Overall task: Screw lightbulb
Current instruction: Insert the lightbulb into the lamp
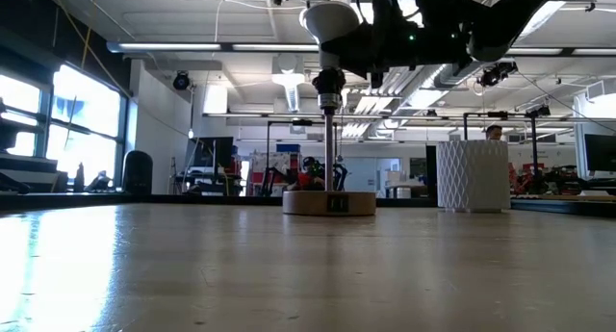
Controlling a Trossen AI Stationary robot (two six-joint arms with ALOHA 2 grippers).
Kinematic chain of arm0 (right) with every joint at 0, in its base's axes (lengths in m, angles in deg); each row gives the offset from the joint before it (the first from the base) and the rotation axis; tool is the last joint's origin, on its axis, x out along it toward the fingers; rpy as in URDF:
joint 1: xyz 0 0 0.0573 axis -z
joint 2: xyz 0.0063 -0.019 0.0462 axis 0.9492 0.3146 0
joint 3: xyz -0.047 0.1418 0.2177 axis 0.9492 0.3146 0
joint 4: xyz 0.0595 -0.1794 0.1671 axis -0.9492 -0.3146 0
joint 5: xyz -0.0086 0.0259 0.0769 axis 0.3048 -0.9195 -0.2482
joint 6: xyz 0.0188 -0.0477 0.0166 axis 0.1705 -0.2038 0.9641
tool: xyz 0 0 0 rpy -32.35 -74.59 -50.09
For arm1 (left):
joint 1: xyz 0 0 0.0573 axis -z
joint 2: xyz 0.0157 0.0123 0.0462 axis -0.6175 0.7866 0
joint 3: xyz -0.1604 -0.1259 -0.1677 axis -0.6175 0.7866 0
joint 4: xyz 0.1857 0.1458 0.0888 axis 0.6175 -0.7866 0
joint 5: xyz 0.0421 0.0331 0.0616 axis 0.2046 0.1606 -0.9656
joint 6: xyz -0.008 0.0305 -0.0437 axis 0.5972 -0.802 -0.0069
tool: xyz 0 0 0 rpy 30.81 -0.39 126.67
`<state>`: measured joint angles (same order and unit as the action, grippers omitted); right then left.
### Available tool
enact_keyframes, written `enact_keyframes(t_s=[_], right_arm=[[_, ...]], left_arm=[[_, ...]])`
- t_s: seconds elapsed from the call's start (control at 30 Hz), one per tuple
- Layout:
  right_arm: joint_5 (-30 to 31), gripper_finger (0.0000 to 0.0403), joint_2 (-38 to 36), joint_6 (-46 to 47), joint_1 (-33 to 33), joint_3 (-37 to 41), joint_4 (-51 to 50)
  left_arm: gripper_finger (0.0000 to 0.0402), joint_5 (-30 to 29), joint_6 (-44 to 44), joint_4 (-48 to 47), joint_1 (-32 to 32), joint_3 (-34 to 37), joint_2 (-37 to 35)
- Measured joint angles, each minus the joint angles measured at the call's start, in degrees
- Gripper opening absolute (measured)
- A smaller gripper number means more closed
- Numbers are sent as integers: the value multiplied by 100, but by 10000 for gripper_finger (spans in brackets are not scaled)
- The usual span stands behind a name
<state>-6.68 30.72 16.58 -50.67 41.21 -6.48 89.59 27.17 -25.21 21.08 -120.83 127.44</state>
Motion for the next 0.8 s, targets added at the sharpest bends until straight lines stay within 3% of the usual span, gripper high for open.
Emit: enact_keyframes(t_s=[0.17, 0.8], right_arm=[[-10, 141, 0, 4, 0, 1, -34], [22, 139, 0, -236, -90, 1, -210]], left_arm=[[1, 332, 1, -181, -110, -73, 238], [1, 329, 158, -641, 79, -86, 220]])
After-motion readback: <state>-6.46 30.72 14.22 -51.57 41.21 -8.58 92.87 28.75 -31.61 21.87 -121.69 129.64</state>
